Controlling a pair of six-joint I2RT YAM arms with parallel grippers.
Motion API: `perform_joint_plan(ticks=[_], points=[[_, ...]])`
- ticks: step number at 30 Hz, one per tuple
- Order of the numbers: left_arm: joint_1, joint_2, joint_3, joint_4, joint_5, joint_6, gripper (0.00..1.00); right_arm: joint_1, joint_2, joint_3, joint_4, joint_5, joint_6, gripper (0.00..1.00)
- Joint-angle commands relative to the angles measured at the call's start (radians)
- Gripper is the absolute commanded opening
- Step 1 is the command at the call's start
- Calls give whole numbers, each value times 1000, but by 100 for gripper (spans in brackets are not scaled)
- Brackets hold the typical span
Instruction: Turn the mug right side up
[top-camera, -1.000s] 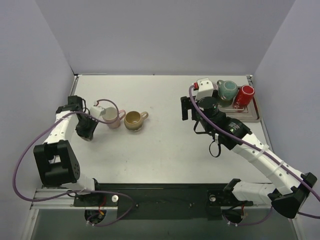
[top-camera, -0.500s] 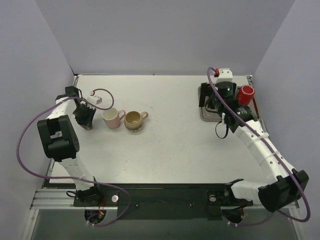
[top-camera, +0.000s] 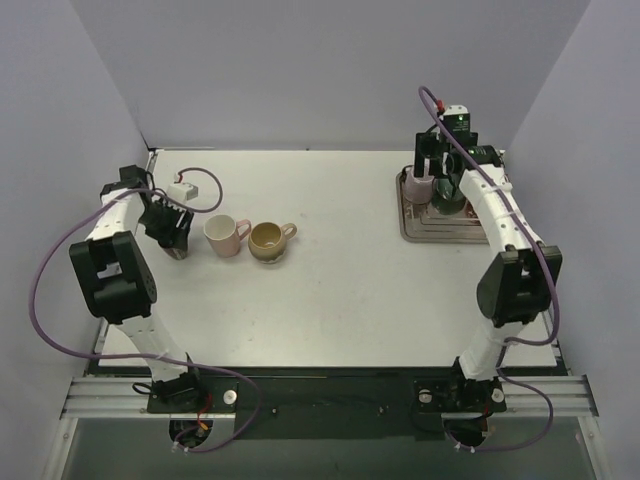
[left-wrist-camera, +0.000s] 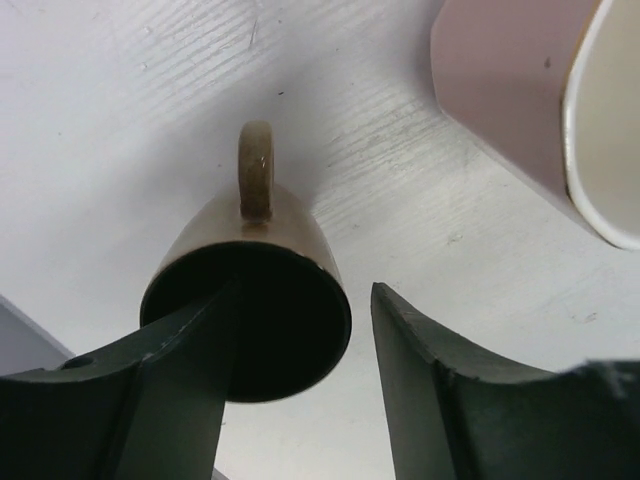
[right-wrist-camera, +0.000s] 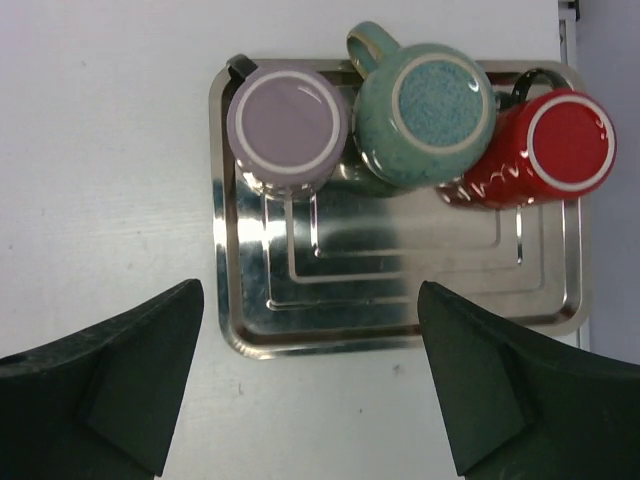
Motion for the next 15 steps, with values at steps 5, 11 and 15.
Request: perform_joint_plan(ticks=[5,11,15], points=[[5,-133,152,-131,58,-41,68,-33,407,484,-162,-14,-209,82],[-34,-167,200,-153,93,-122,69,-70,672,774,-167,-144,-210,83],[-92,-193,192,-154,87,-133,69,-76,742,797,-149,-141,-191,85]])
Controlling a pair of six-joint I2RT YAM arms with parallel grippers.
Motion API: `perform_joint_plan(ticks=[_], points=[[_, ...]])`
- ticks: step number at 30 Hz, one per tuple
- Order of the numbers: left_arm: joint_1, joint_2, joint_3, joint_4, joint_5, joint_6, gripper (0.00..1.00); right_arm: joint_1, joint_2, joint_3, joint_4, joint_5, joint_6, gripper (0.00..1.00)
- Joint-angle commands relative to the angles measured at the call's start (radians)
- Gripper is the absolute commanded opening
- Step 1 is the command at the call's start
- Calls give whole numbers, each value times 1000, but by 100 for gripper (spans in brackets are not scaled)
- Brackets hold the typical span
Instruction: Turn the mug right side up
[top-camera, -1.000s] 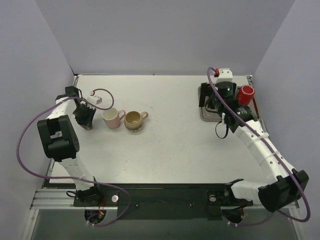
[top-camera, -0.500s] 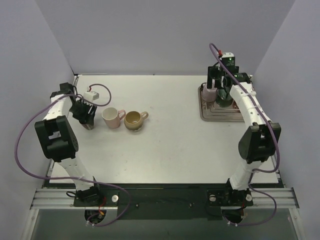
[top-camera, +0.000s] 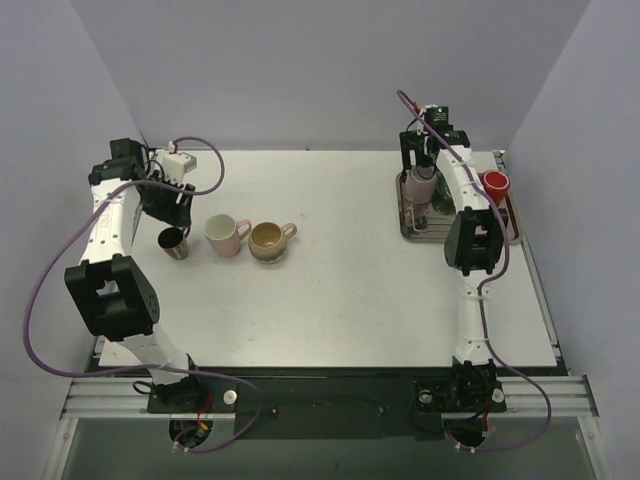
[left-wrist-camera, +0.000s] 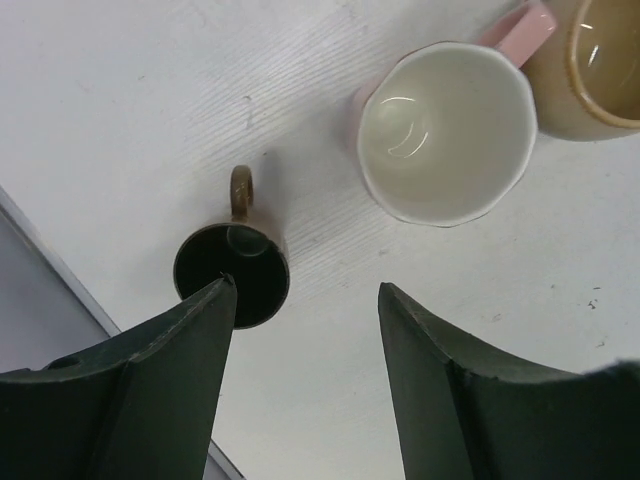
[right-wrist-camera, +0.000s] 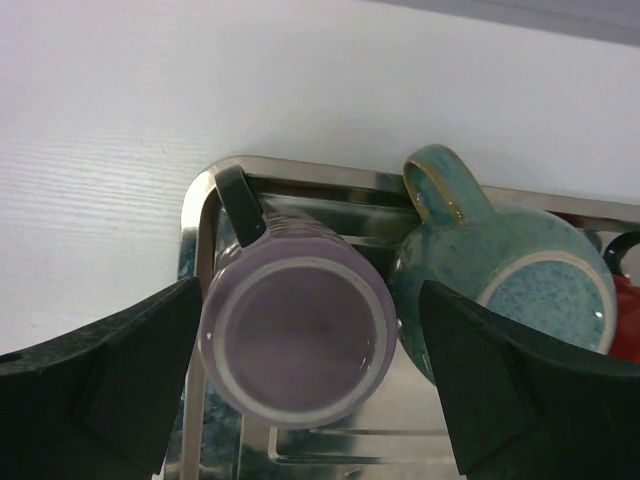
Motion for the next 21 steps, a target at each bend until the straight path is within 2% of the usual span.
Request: perform_joint_plan(ticks=[1,6,11,13,16,18,19,20,21], points=[[-62,-49,23,-33,39,-36,69,-14,40,48,-33,-45,7,84],[-117,-76,10,-20,22,-36,69,-8,-5,-71,-49,-62,-11,75],[-132,-95,4,-12,25,-33,69,-3,-137,-298,-47,-76,4,52],[-132,-103,1,-12,33,-31,69,-3,-203,-396,-52,-56,36,50],[-132,-116,-14,-9,44,-20,69,-3,-297,-503,-75,-62,58,57],[-134,-127,-25,-4,48,-14,70,-3,-320,-537,-122,-73,47,73],[-135,-133,-29,-6,50,-13,69,0,-319,-526,-160,-70,38,75],[-135,-136,-33,-7,53,-7,70,1,-311,-508,-179,-61,17,88],[-135,-142,-37,-9,55,-3,70,9,-293,-460,-216,-35,-8,90]])
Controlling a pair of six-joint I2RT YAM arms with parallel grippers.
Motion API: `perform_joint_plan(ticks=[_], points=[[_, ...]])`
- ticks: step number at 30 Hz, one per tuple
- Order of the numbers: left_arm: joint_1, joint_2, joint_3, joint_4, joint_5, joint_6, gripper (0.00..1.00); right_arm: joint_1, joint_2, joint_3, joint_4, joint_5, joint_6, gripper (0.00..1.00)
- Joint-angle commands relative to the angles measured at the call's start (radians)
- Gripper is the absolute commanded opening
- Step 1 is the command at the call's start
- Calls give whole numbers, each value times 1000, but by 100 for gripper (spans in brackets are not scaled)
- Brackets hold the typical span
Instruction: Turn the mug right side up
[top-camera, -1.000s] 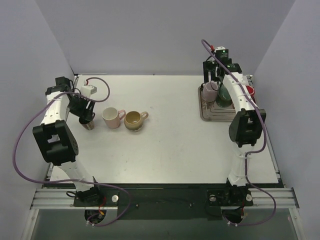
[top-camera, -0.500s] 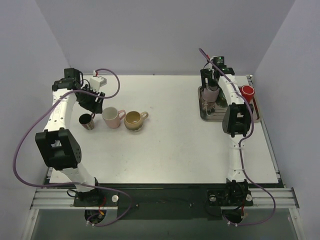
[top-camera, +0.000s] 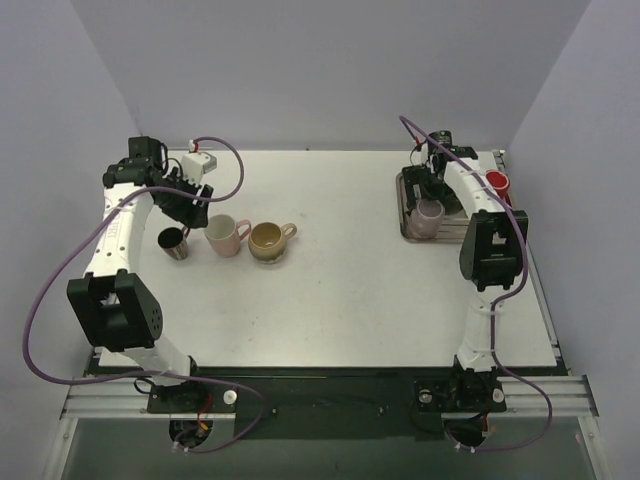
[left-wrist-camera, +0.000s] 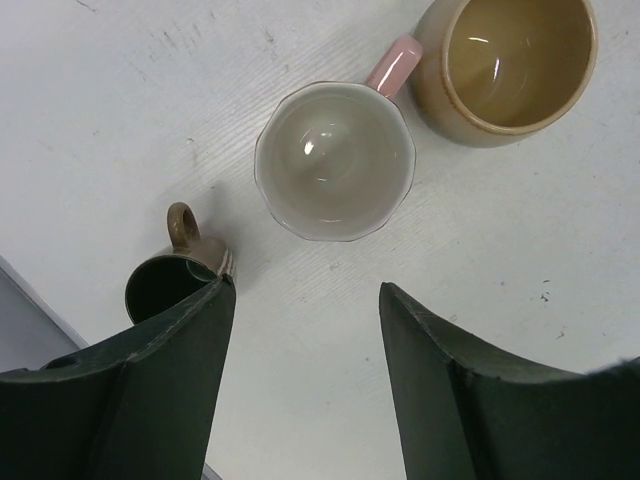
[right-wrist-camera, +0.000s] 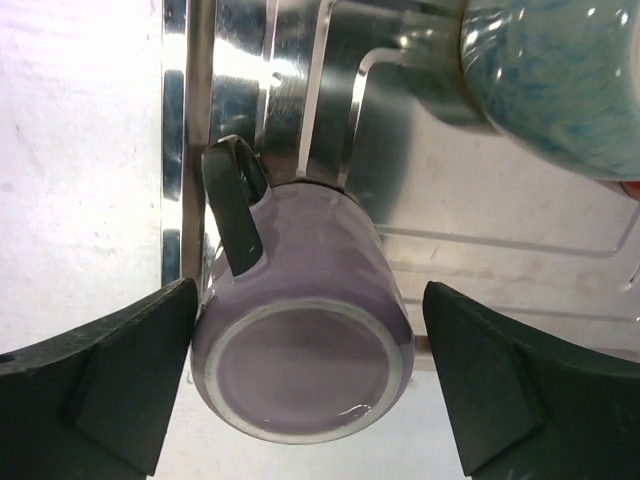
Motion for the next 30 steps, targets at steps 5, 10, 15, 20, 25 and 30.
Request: perform_joint_plan(ticks=[5,10,15,20,25,30], points=[[-3,-62,-36,3,42,29,70,53,62,256,-201,78,-139,93],[-3,-75,-53,11,44,31,70,99,180,343,-231,81,-310,90],[-3,-66,-59,22,37,32,70,139,278,388,-297,161,-438,64],[-3,-49,-50,19,39,28,70,144,300,399,-316,201,-458,55],[-8,-47,-43,19,44,23,70,150,297,389,-328,244,-492,35],[-12,-55,-40,17,39,20,70,156,253,373,-334,259,-527,4]])
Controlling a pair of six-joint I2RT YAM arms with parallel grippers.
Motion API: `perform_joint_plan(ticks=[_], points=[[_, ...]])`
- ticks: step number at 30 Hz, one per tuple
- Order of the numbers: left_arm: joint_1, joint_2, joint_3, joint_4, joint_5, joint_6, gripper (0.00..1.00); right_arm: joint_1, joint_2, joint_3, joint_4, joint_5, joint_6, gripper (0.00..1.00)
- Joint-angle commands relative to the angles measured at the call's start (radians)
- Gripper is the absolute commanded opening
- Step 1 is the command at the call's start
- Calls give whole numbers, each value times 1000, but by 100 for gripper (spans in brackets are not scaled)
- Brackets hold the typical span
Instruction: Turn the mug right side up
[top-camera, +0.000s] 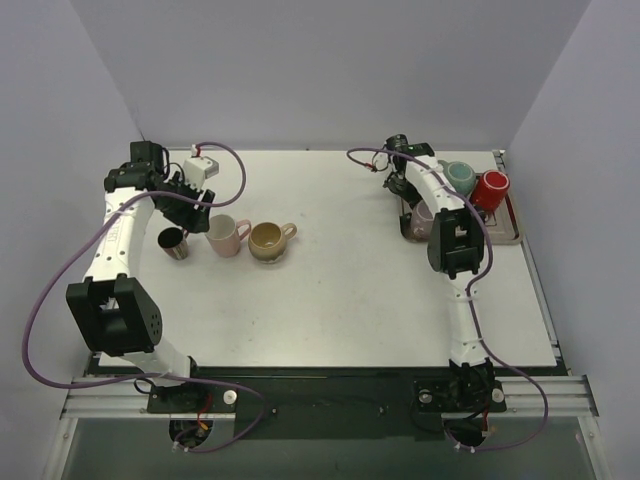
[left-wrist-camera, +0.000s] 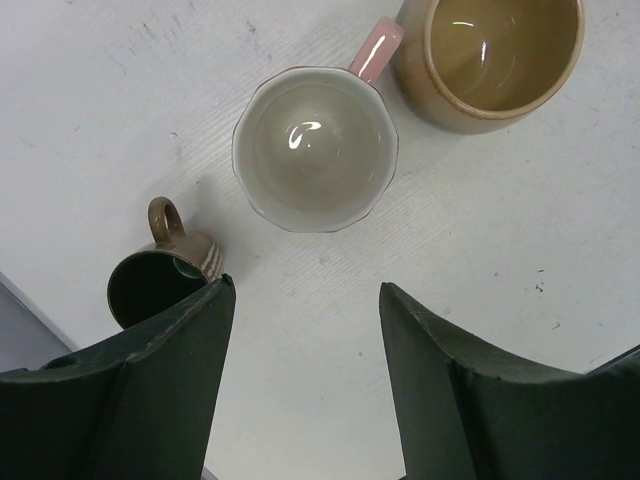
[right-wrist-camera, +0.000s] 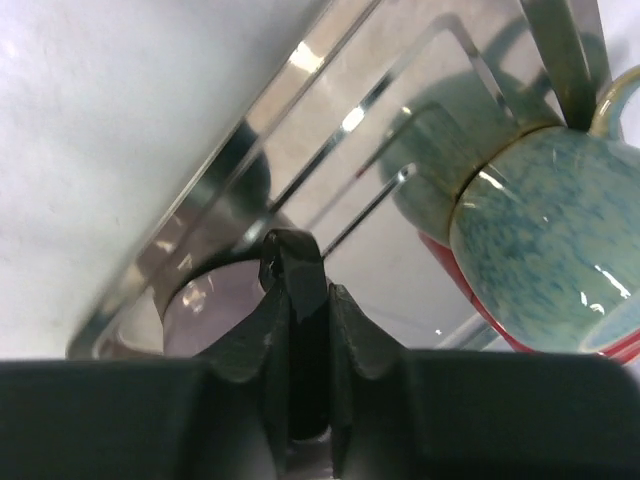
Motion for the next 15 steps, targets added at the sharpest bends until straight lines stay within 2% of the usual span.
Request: perform_joint_plan(ticks=[1,5,8,12,15], points=[[-9,-23,16,14,34,0,70,3,-76,-12,-78,47,-42,0],[-17,-23,36,-6,66,-9,70,11,-162,0,-67,50,-19,0],[-30,-32,71,-47,111,-17,70,15,-296,-34,6,53,45,0],[-50,-61,125,-101,211,-29,70,37,-537,-181,181,66,145,0],[-64,-86,165,-156,362,-41,71,89,-717,-372,360,50,209,0]])
